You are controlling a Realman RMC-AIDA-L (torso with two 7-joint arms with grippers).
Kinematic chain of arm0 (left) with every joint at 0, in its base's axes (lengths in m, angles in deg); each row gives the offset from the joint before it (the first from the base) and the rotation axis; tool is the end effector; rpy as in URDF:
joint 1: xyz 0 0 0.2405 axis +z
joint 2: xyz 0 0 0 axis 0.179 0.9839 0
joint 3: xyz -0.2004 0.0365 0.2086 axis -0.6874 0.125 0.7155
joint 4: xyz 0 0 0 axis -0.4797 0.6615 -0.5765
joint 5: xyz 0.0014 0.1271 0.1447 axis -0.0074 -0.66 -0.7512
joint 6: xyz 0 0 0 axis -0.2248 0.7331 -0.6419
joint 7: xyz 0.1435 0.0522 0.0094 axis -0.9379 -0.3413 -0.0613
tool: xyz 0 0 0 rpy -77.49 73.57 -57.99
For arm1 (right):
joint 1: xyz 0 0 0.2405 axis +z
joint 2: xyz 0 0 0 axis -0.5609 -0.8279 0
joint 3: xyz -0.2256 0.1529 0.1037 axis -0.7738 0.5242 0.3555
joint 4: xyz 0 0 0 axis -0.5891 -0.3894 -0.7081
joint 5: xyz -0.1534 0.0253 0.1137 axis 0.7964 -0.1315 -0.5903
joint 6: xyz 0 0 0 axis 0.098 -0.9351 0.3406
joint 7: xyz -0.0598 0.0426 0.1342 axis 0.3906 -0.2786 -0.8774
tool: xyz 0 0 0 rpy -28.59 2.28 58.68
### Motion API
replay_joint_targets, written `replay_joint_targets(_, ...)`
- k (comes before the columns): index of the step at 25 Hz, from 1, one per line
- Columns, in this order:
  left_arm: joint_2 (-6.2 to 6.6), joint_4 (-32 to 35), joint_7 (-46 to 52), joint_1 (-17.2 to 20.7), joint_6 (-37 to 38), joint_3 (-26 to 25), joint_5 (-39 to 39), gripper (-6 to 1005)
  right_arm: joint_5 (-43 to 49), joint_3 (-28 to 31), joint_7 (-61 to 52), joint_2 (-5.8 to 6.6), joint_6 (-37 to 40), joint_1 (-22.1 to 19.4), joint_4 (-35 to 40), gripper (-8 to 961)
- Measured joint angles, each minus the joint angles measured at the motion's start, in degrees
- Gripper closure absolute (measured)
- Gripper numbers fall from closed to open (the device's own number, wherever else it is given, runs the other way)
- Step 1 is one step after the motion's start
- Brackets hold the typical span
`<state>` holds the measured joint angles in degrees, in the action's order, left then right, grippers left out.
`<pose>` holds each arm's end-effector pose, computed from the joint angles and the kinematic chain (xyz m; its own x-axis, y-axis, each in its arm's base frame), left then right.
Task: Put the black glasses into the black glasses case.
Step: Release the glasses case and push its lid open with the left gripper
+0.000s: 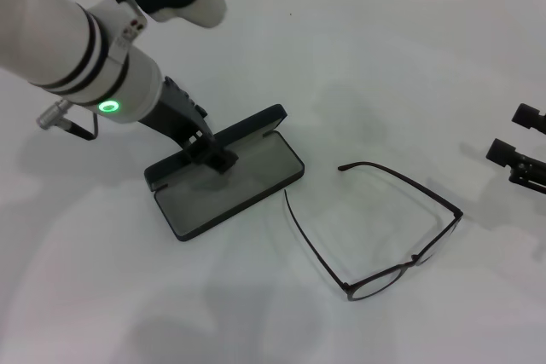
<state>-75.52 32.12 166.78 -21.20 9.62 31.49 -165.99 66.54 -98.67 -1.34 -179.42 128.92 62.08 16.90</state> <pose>-0.1968 0.3542 -0.0372 0.8482 0.4760 -0.2324 0.3364 -0.8229 -0.4579 0.3304 0.2918 0.0100 0.5976 -0.2046 -0.7752 -0.5786 -0.7794 -0.2403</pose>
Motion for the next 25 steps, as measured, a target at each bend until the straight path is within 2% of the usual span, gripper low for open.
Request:
replay_joint_targets(2,0.01,-0.4,0.0,0.0,-0.3,1.2,-0.3,213,-0.3,0.0,0.0,-0.07,0.1,-0.1,0.0,85)
replay_joint_targets(8,0.00,-0.7,0.7,0.1,-0.1,2.8,0.6,309,-0.6,0.0,0.1,-0.19,1.9,-0.3,0.0,85)
replay_joint_targets(13,-0.02,-0.3,0.6,0.7,-1.5,3.5,0.7,544,-1.0,0.0,0.1,-0.43,2.6,-0.6,0.0,84)
replay_joint_targets(20,-0.05,0.0,0.8,0.8,-3.0,5.3,-0.2,649,-1.5,0.0,0.4,-0.68,3.2,-1.5,0.1,84)
replay_joint_targets(25,-0.05,3.4,0.7,1.9,-4.9,6.4,-2.1,711,-3.9,0.0,0.9,-0.79,4.8,-3.1,0.0,84)
